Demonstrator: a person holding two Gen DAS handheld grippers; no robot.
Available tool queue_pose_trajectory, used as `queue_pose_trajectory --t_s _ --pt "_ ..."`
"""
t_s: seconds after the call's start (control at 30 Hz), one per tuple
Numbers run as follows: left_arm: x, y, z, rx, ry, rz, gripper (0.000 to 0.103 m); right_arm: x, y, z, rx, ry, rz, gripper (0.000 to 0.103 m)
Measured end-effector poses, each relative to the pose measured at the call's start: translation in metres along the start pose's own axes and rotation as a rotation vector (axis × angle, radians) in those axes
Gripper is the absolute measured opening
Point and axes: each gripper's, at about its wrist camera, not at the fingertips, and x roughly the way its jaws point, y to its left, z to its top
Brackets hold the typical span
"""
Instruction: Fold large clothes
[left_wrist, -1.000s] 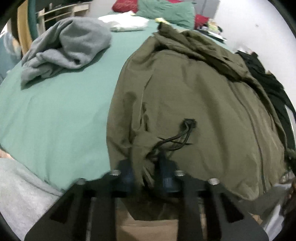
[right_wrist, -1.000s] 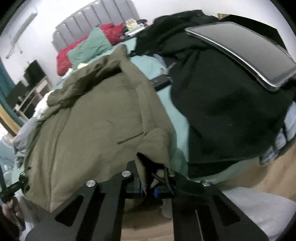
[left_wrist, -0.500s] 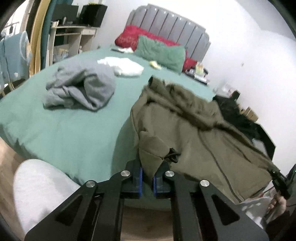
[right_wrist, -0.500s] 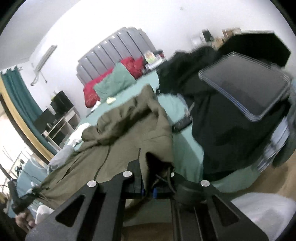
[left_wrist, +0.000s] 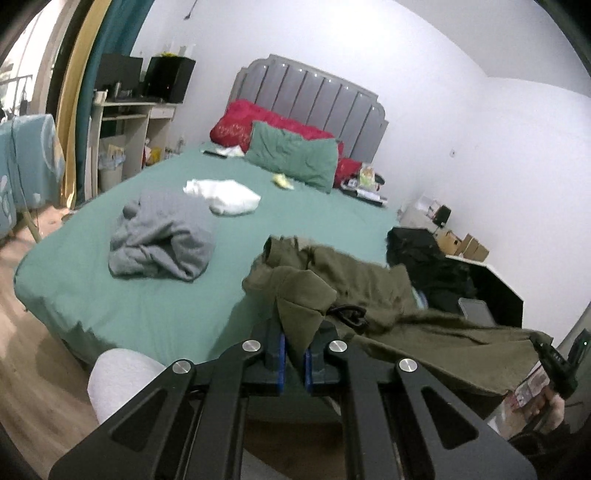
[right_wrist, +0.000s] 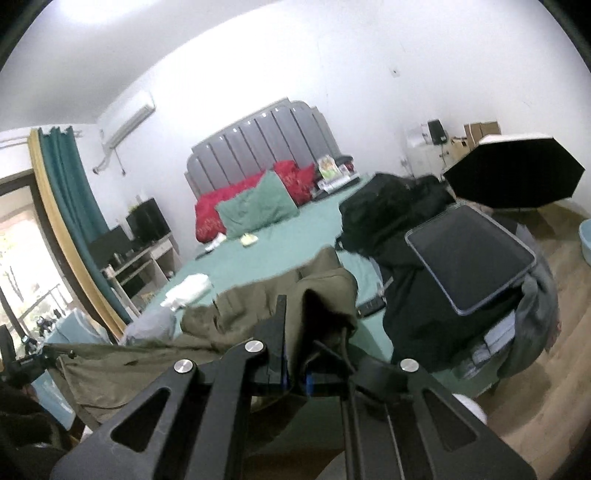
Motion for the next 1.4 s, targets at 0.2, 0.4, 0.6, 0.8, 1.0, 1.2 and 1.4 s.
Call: queue_pose_trajectory --t_s 0.2,0.4,0.6,0.8,1.0,1.2,1.4 --pt "0.018 -0.003 0.032 -0.010 -0.037 -0.002 0.007 0.019 0.002 0.030 -0.011 -0.028 0.017 0.007" --pt "0.094 -0.002 0.068 -0.015 -0.045 0.016 0.007 0.094 0.000 0.062 -0.043 -0.035 0.044 0.007" --pt "0.191 0.001 0.103 -0.047 -0.014 0.030 0.007 0.186 -0.024 0.082 0.079 -0.014 0.097 0.007" --pt "0.281 -0.009 0.136 0.029 -0.029 0.061 0.008 0.290 -0.042 0.108 0.113 0.044 0.066 0.007" --pt "0.390 0.002 0.154 0.022 0.040 0.098 0.011 0.396 -0.065 0.113 0.106 0.165 -0.014 0.008" --pt "0.463 0.050 0.127 -0.100 0.198 0.158 0.069 0.469 -0.094 0.080 0.143 0.271 -0.064 0.068" --pt "0.421 0.045 0.113 -0.087 0.142 0.130 0.073 0.434 -0.083 0.090 0.116 0.173 -0.049 0.103"
